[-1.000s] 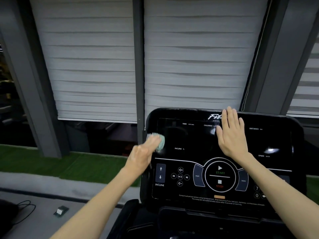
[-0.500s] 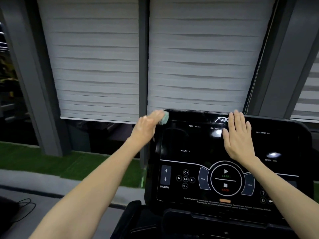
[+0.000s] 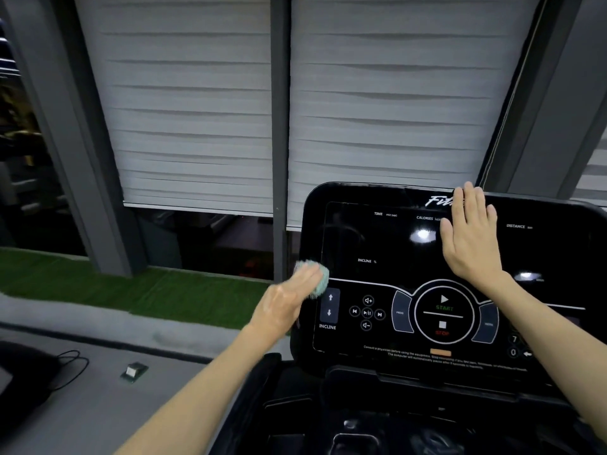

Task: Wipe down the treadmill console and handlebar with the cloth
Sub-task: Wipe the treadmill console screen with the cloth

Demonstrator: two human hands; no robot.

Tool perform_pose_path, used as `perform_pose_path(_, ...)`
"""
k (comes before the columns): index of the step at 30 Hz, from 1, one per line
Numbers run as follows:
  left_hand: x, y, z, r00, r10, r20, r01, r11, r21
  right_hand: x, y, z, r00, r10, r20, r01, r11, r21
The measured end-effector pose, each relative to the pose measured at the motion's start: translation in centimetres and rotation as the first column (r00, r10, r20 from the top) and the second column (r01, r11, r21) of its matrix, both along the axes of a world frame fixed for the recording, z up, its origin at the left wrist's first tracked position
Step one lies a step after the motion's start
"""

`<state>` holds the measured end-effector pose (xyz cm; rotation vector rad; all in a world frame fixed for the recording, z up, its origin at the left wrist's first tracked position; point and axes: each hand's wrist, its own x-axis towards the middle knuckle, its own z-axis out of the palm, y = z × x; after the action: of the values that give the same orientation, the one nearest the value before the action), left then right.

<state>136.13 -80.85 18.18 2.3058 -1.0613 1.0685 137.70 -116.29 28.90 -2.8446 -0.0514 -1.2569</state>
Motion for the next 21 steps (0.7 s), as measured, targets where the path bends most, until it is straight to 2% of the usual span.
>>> perform_pose_path(3,-1.7,0.5,-3.6,0.997,-0.033,-0.071,0.035,0.999,0.038,0.0,-0.1,0.0,1.0,0.008,-0.01,-0.008,1.0,0.01)
perform_pose_path(5,-1.9,0.7,-3.8,0.996,-0.042,-0.074,0.045,0.998,0.048,0.0,-0.1,0.0,1.0,0.008,-0.011,-0.008,1.0,0.008)
perform_pose_path(16,3.2,-1.7,8.3,0.996,0.085,0.021,-0.086,0.995,0.059,0.1,0.0,0.1,1.0,-0.004,-0.011,0.004,1.0,0.004)
perform_pose_path(21,3.1,-1.9,7.4,0.993,0.095,0.063,-0.098,0.994,0.04,0.2,0.0,0.0,1.0,-0.003,-0.003,0.003,1.0,0.012)
